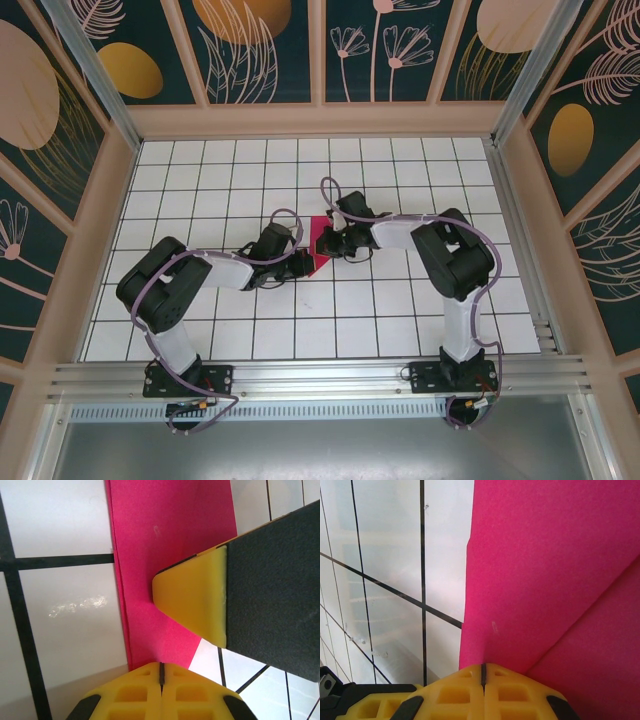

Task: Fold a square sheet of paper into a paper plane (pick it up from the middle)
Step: Fourth fold the wing at the center of the table.

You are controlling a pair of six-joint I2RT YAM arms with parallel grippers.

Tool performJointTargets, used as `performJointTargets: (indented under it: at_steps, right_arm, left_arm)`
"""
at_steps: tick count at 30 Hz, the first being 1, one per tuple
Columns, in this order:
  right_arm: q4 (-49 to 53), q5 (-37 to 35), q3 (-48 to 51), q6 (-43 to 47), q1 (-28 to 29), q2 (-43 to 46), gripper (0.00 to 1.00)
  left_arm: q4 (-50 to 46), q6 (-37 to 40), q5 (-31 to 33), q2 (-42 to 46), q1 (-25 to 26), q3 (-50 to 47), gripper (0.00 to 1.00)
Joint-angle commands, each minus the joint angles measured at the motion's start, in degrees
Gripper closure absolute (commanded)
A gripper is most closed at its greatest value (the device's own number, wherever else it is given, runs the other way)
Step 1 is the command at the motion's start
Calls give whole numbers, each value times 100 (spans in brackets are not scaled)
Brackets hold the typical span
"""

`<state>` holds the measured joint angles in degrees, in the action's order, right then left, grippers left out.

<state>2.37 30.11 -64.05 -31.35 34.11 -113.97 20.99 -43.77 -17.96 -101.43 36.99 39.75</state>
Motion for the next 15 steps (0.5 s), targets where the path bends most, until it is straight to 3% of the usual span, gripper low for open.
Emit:
performJointTargets:
  at_steps: [1,15]
  right_arm:
    - [317,-417,-190,276,-244,-344,100]
    - [598,-652,-937,472,-876,-813,100]
  left_arm:
    - [-667,145,-6,-122,-5,-151,100]
    - [-824,294,-199,-206,-5,-274,100]
